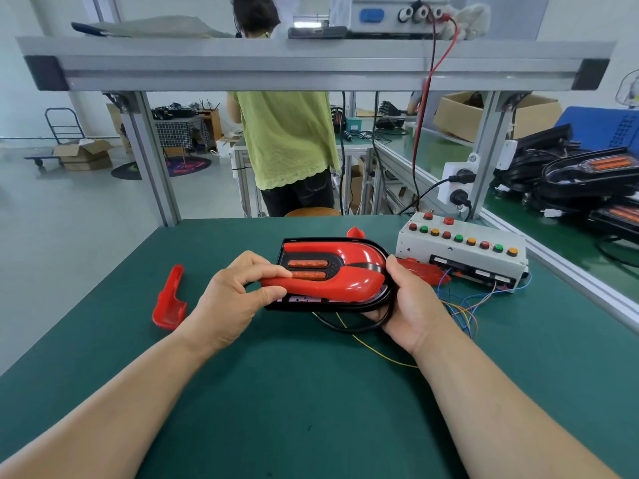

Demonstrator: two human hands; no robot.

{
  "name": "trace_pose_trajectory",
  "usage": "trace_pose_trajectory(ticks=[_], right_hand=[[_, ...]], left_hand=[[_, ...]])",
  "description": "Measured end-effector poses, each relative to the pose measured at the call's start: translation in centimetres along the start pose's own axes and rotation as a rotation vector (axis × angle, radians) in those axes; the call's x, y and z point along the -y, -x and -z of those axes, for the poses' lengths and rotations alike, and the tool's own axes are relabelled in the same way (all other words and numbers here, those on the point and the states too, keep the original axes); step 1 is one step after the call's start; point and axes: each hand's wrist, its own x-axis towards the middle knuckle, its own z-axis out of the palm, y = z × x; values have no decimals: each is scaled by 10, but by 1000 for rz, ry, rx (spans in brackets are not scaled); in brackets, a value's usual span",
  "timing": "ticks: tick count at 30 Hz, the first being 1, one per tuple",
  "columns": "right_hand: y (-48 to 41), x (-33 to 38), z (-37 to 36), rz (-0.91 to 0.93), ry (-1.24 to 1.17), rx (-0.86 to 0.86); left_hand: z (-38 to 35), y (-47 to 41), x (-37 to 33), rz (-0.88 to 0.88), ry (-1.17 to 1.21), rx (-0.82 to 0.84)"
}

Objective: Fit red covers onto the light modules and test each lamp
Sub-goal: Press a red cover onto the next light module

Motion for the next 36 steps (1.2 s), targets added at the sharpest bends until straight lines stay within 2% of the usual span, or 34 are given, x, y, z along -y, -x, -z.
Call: trace_pose_trajectory(ticks=[10, 21, 31, 36], right_hand=[[1, 0, 0, 13, 5, 30], [3, 0, 0, 28, 3, 53], [5, -1, 2, 72, 58, 192], [5, -3, 4, 100, 99, 203]], left_hand=[[0, -1, 9, -29, -29, 24], [-1, 3, 11, -60, -180, 62], [-3, 5, 9, -95, -260, 63], [-5, 6, 10, -102, -250, 40]])
